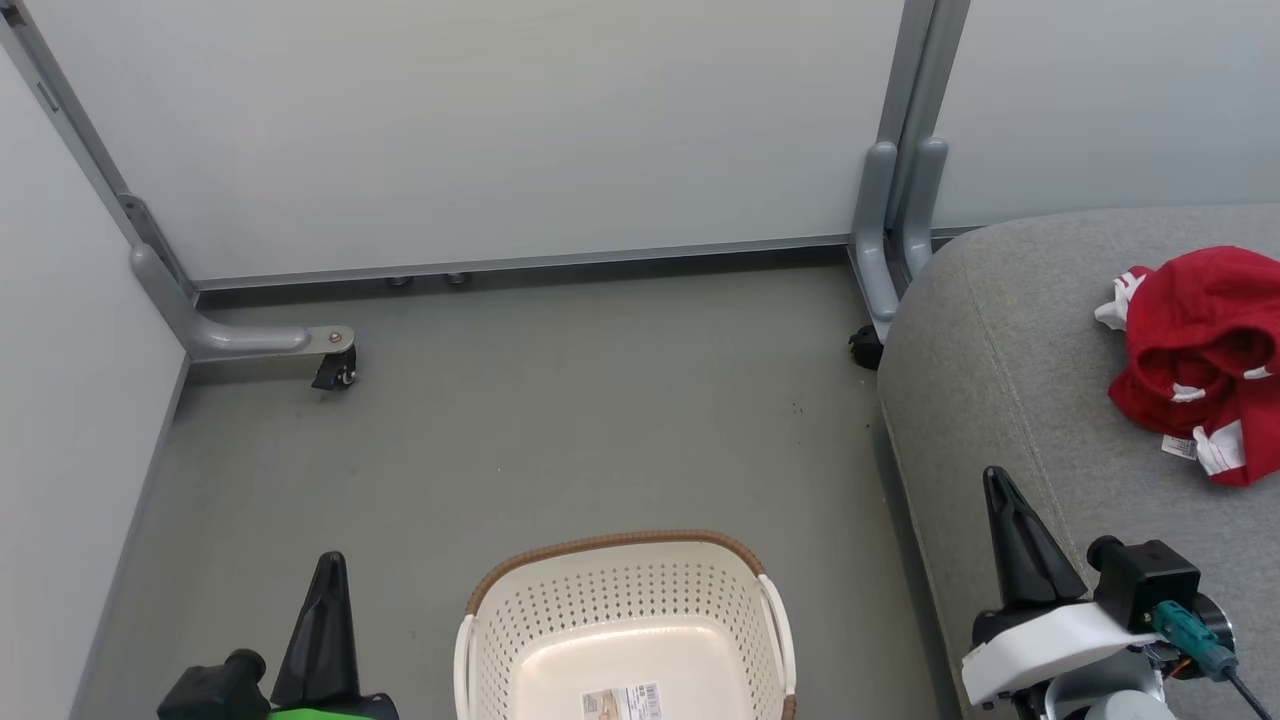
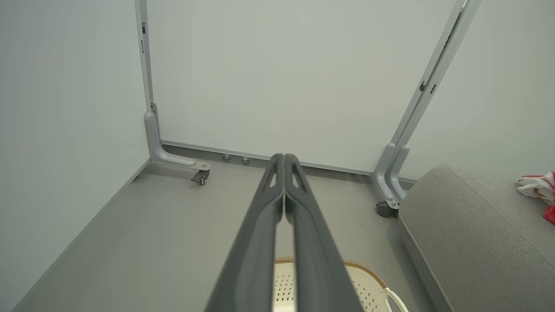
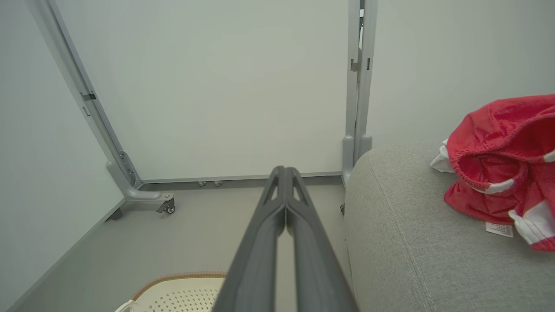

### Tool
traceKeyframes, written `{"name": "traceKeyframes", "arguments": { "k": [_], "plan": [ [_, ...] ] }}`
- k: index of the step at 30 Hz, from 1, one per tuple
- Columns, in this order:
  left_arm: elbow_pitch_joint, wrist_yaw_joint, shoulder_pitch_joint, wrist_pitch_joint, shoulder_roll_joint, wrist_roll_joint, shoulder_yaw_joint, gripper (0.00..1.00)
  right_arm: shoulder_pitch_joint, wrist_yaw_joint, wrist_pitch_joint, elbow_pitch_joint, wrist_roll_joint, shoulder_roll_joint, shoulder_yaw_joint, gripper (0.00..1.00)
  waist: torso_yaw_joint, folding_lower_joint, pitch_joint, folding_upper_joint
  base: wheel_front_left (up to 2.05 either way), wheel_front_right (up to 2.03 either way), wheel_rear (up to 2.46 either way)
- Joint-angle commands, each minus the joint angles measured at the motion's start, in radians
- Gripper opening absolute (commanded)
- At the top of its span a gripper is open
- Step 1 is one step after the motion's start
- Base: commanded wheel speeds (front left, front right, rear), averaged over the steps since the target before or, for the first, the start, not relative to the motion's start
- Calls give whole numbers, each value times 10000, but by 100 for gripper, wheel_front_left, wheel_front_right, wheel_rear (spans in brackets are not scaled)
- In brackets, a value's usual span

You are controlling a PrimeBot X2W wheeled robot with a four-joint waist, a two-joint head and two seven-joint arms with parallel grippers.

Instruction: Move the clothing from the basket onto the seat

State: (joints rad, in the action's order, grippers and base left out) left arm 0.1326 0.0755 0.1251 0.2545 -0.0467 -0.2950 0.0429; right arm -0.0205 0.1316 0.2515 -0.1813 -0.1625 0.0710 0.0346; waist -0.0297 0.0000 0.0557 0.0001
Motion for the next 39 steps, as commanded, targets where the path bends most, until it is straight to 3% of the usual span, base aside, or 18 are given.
{"name": "traceKeyframes", "arguments": {
  "k": [1, 19, 39],
  "plan": [
    [-120, 29, -127, -97, -14, -442, -60, 0, 193, -1, -98, 117, -483, 16, -92, 0, 3, 0, -7, -1, 0, 0, 0],
    [172, 155, -688, -914, -58, -3481, -382, 0, 471, -3, -933, -33, -3796, -35, -421, 0, 46, 0, -93, -1, 0, 0, 0],
    [424, 272, -1171, -1650, -85, -6165, -684, 0, 715, -6, -1678, -189, -6722, -77, -718, 0, 94, 0, -188, -1, 0, 0, 0]
  ]
}}
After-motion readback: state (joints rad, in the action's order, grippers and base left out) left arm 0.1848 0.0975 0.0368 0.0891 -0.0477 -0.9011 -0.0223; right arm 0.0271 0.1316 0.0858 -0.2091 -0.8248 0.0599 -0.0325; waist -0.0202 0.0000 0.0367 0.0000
